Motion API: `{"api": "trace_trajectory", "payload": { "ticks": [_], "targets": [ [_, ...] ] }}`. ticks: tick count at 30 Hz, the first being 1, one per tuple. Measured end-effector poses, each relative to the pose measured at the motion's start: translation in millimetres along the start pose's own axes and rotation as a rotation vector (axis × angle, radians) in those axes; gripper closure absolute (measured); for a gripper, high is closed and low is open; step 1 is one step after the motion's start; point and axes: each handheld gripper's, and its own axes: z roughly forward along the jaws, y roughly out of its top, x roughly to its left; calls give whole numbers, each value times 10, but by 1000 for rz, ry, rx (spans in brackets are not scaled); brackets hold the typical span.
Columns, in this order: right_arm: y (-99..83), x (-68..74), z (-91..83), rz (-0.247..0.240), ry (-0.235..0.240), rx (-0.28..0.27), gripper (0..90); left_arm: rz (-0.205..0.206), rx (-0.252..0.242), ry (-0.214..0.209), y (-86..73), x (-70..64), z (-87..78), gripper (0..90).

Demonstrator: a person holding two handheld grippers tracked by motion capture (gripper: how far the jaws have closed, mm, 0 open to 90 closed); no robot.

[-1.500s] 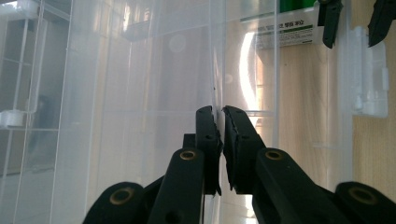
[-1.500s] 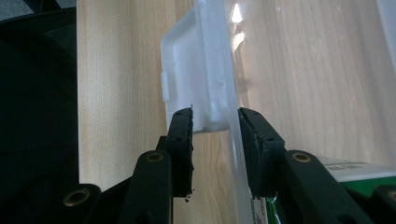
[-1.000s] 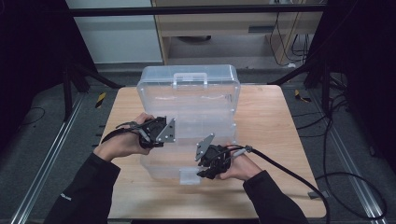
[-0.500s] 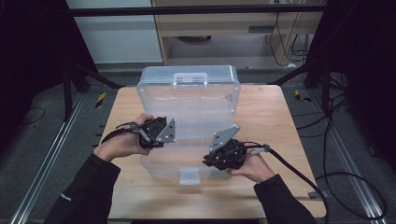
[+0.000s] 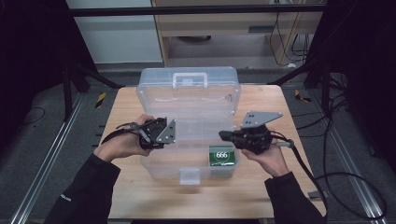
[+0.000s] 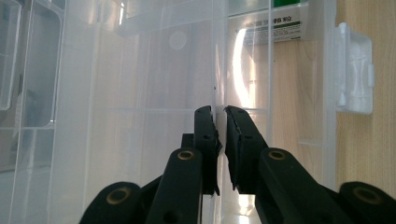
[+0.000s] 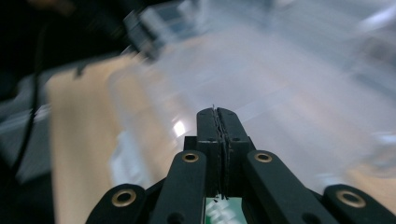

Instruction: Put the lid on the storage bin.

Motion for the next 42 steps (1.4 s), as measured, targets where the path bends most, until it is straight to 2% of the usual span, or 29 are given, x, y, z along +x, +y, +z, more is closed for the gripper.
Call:
{"api": "trace_trajectory", "payload": {
  "ticks": [3, 4, 6, 10, 14, 18, 30, 36, 38, 42],
  "targets": [
    [35, -166, -61, 70, -84, -58, 880, -2, -4, 0, -8, -4, -1, 826],
    [39, -210, -62, 85, -116, -66, 879, -3, -5, -1, -10, -6, -1, 826],
    [49, -278, -52, 101, -149, -62, 884, -5, -9, -12, -14, -15, 2, 825],
    [61, -417, -17, 149, -186, -66, 898, -5, -9, -18, -14, -21, 4, 825],
    [55, -499, 34, 168, -222, -51, 900, -4, -11, -5, -17, -33, 0, 823],
    [51, -563, 58, 187, -246, -46, 900, -9, -14, -7, -22, -39, 2, 822],
    [32, -652, 65, 224, -255, -42, 900, -7, -16, -17, -25, -71, 6, 822],
    [9, -664, 33, 229, -261, -50, 900, -1, -19, -23, -25, -99, 14, 821],
    [5, -669, 22, 230, -259, -50, 900, -1, -19, -38, -24, -118, 21, 821],
    [-5, -651, 33, 222, -255, -42, 900, 0, -21, -30, -27, -146, 22, 819]
  ]
}}
